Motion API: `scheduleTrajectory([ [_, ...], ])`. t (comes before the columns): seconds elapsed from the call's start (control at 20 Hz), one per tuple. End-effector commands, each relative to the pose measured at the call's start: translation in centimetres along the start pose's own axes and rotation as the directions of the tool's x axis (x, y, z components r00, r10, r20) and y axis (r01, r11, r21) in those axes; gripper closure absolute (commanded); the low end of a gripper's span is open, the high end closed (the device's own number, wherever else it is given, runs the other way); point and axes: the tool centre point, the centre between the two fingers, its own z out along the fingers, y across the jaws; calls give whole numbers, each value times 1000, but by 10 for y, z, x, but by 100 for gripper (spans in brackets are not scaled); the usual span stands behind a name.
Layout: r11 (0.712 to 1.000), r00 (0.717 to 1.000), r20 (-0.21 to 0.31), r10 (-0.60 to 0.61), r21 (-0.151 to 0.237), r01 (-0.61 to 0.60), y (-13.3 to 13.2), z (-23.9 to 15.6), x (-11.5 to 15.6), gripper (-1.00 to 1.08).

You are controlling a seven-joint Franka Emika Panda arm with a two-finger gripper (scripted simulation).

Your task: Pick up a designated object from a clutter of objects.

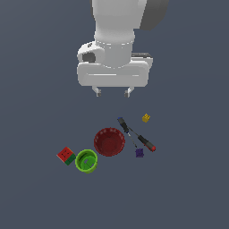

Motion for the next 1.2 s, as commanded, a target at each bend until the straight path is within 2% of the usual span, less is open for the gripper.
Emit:
scheduleTrajectory([
  [0.0,1000,1000,0,0,0,0,0,0,0,-92],
  [0.45,997,997,32,73,20,-74,17,8,-4,-92],
  [1.15,994,994,33,103,14,-104,6,21,-4,-92],
])
